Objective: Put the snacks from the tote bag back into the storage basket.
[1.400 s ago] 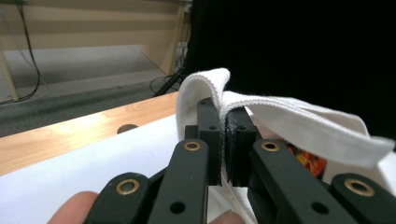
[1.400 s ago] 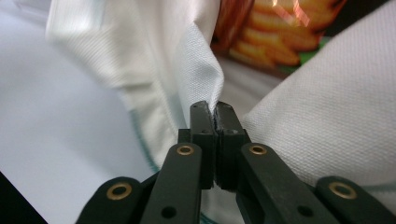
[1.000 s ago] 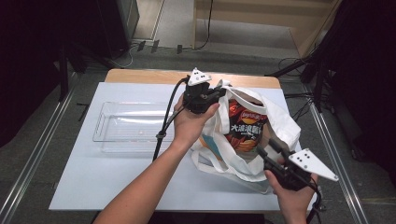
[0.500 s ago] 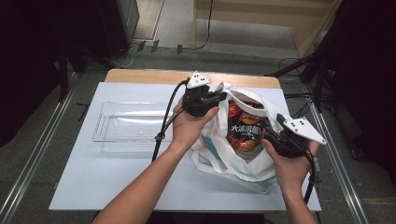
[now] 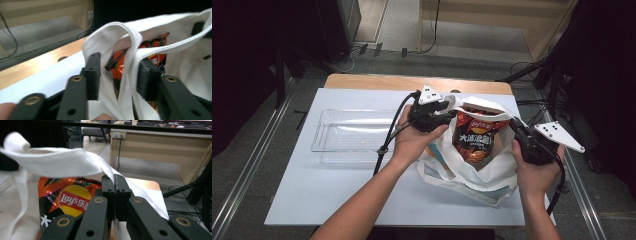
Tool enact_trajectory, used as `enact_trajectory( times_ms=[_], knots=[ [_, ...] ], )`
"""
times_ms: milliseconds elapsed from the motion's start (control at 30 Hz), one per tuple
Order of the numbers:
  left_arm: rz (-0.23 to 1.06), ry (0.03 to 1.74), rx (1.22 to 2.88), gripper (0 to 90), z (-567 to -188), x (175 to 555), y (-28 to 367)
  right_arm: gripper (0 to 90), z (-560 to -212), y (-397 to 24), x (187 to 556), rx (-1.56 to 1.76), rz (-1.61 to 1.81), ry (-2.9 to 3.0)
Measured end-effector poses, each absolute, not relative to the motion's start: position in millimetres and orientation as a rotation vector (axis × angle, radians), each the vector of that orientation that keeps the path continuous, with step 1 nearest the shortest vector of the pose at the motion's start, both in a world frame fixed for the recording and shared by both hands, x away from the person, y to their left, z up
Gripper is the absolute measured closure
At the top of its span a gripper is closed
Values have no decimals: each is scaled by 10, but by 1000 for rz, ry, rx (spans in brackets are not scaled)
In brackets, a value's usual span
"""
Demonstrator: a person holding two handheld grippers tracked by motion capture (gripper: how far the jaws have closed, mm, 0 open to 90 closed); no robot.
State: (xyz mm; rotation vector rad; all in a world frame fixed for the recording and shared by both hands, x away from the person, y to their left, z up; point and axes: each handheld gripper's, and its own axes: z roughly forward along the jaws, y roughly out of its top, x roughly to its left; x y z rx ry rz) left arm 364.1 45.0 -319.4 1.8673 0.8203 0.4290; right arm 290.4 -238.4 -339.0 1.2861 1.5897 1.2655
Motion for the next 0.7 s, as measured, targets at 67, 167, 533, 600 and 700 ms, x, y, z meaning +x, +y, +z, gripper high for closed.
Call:
enact_trajectory(
  times_ms=[67, 167, 533, 600, 700],
  knots=[
    [466, 830, 1871, 529, -3194, 3623, 441, 894, -3379, -2408, 2905, 1291, 1278, 1584],
    [555, 882, 1889, 352, -3194, 3597, 419, 894, -3370, -2449, 2898, 1296, 1298, 1568],
    [337, 805, 2010, 653, -3353, 3679, 375, 893, -3316, -2513, 2868, 1260, 1344, 1574],
    [302, 764, 1997, 761, -3297, 3694, 408, 893, -3324, -2528, 2883, 1262, 1335, 1577],
    [263, 727, 1976, 814, -3210, 3724, 444, 892, -3325, -2551, 2893, 1246, 1327, 1578]
  ],
)
